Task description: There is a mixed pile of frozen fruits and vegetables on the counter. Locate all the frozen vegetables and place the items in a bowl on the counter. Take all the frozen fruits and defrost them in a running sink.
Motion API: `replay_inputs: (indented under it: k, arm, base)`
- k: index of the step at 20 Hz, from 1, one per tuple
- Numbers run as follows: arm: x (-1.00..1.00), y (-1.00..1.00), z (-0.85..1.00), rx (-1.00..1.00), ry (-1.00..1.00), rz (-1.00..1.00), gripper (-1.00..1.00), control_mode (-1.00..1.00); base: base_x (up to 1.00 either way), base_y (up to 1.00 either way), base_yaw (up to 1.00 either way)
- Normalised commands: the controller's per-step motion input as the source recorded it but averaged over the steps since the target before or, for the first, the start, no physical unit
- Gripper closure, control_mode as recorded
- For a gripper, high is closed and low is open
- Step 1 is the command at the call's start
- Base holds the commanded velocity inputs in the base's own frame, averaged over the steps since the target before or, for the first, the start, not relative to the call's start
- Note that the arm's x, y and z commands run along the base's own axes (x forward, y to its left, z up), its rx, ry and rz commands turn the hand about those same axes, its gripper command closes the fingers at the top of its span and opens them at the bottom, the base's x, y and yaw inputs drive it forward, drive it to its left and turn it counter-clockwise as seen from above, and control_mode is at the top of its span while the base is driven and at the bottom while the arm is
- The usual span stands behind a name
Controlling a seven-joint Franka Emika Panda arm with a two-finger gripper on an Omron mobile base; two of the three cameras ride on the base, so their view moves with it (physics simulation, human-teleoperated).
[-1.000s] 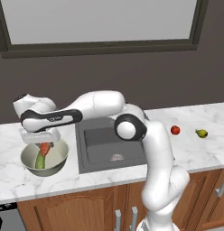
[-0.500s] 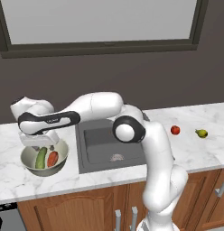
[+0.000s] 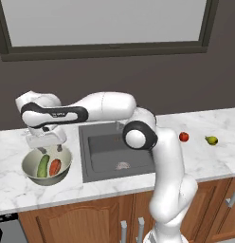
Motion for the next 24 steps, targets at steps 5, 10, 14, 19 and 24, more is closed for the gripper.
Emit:
replay_inputs:
  k: [5,10,14,19,24]
  arm:
    - [-0.39,-0.93,-0.06,0.01,-0.06,0.02,-1.00,-1.00]
    - [-0.37,-0.98,0.00,0.05,-0.17,0.11,-1.00,-1.00]
    - [-0.08,-0.88,0.09,0.09,-0.09,0.11,-1.00,-1.00]
    - [0.15,-0.84,0.01,0.12,0.01,0.08,-1.00,-1.00]
    - [0.35,-0.83,0.00,0.07,0.02,0.08,-1.00,-1.00]
  base:
    - [0.00,0.00,0.00]
    - [0.00,0.00,0.00]
    - [0.00,0.00,0.00]
    - [0.00,0.00,0.00]
    - [0.00,0.00,0.00]
